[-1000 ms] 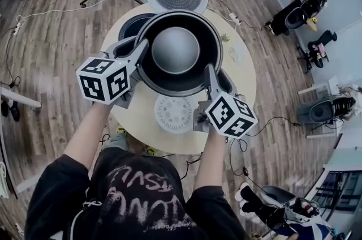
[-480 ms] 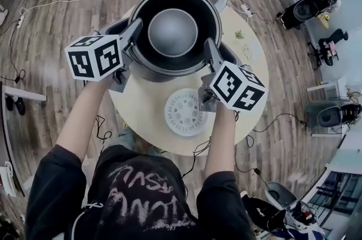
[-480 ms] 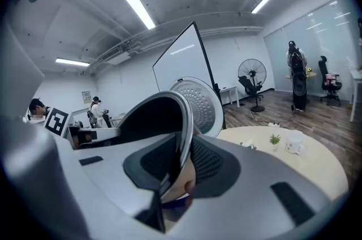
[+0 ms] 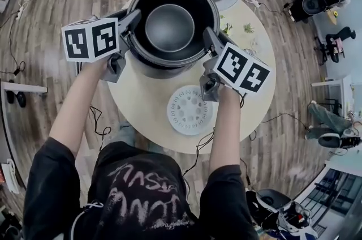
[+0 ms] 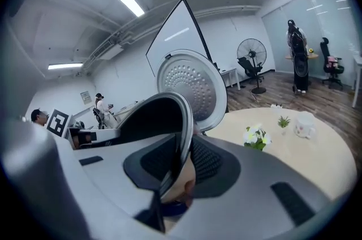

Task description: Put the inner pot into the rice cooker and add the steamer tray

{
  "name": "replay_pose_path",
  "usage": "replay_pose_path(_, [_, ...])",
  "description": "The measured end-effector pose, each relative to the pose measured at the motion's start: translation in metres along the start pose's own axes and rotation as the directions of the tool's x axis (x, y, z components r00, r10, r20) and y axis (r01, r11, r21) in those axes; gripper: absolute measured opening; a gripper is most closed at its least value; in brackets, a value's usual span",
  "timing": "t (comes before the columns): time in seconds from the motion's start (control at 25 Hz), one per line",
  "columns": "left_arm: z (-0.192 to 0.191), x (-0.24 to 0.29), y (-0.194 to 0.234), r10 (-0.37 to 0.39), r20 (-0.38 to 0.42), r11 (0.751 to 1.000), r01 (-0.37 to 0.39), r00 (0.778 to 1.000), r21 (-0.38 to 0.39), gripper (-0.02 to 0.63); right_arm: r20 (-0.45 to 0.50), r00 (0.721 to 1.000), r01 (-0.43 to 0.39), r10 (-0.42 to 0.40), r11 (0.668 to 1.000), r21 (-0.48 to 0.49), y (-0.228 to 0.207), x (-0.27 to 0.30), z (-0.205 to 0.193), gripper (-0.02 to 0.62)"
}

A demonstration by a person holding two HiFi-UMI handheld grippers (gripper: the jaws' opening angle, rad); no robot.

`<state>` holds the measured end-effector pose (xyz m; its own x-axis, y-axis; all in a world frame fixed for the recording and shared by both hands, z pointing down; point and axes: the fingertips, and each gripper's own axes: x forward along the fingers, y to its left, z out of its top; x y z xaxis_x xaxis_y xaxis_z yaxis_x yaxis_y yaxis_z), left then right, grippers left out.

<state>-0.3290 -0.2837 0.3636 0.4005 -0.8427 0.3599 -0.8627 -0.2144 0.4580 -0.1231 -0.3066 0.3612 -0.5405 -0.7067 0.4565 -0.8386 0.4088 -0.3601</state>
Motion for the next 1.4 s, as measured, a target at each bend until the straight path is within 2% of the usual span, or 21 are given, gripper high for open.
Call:
replay_pose_path(0.28, [-0.019,0.024,0.018,0.002,-0.105,1.0,-0.003,0.994,-0.009,0.092,-0.084,0.996,0.009,-0.005,0.999,0.045,-0.017,0.027,-0.02,0.087])
replay_pose_path(0.64, [-0.039,0.041,0.035,0.013,-0.235,1.0,-0.017,0.972,-0.014,0.098,-0.208,0.978,0.004,0.011,0.997,0.072,-0.03,0.051,-0.043,0.095])
replay_pose_path(1.12, [-0.07,0.055,0.055,0.014,-0.336,0.999,-0.028,0.942,-0.034,0.104,-0.304,0.953,0.013,0.005,0.998,0.059,-0.04,0.07,-0.071,0.1])
replay_pose_path(1.4, [-0.082,0.058,0.062,0.046,-0.383,0.998,-0.055,0.923,-0.012,0.108,-0.343,0.939,0.016,0.0,0.999,0.044,-0.043,0.075,-0.081,0.101])
